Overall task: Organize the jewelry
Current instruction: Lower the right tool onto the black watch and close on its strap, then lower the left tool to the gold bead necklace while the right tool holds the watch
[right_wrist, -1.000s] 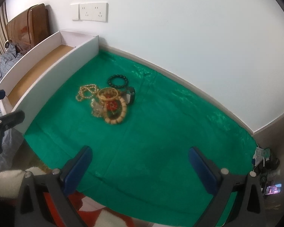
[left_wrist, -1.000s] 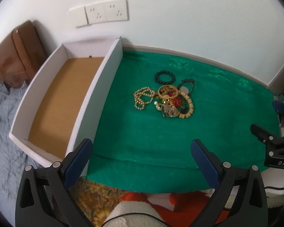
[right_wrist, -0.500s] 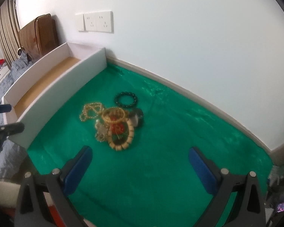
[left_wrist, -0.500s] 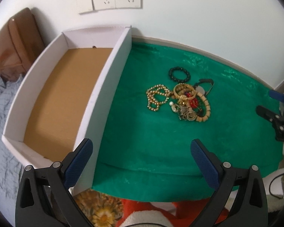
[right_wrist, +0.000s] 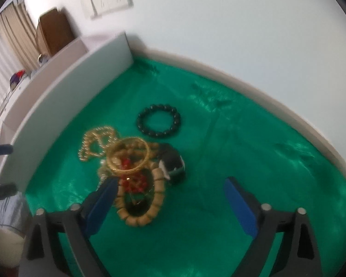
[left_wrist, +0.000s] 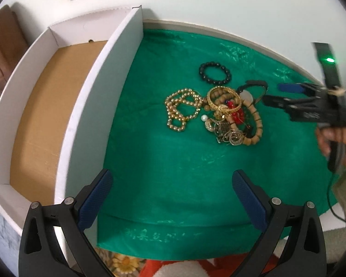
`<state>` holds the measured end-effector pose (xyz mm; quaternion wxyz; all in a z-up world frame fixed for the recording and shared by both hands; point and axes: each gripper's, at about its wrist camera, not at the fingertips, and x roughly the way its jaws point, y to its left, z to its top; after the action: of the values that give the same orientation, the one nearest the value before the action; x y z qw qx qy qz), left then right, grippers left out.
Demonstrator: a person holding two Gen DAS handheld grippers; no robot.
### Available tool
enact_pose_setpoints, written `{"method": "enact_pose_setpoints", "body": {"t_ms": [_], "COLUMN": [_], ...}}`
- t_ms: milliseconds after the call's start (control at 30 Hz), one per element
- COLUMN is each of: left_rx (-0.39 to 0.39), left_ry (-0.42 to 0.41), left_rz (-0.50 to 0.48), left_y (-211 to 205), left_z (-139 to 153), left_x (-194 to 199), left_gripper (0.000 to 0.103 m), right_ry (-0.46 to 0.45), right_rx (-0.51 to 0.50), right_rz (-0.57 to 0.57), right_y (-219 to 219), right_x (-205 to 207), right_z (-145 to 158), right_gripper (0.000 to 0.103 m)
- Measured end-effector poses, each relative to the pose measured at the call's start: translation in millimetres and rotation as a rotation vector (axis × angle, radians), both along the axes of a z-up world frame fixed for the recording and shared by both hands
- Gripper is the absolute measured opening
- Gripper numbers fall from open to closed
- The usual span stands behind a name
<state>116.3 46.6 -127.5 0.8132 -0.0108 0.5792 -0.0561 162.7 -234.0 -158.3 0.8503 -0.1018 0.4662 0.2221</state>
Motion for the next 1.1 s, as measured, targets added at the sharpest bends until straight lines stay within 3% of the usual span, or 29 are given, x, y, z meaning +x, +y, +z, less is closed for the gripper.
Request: {"method": "enact_pose_setpoints", "body": {"t_ms": [167, 267, 300, 733, 1100], "left_rx": [-0.011, -0.007, -0.003, -0.034, -0.012], "left_ry": [0.011, 0.029, 0.032, 0.015, -0.072], "left_rz": [0.029, 0.031, 0.030, -0.002, -0.154], "left_y": [4.7, 5.5, 5.5, 3.4, -31.2], "left_z": [-3.4, -9.3, -11.0, -17.3, -7.4], "left_x": [-5.4, -7.6, -8.1, -1.5, -16.2], "left_gripper": [0.102, 0.102, 0.102, 0.102, 0.102], "right_ry": [0.055, 0.056, 0.051, -0.056, -0.085], "right_rx": [0.006, 0.013, 0.028, 0.082, 0.160], "right_rz": [0.047, 0.039, 0.028, -0.140, -0.305], "right_y": [8.5, 8.4, 5.8, -29.9, -69.0], "right_x": [22.2, 28.4, 27.1, -37.2, -96.0], "right_z": [-22.4, -26.5, -24.4, 32.4, 42.6], "right_gripper": [0.063, 0.026, 0.021, 0.020, 0.020]}}
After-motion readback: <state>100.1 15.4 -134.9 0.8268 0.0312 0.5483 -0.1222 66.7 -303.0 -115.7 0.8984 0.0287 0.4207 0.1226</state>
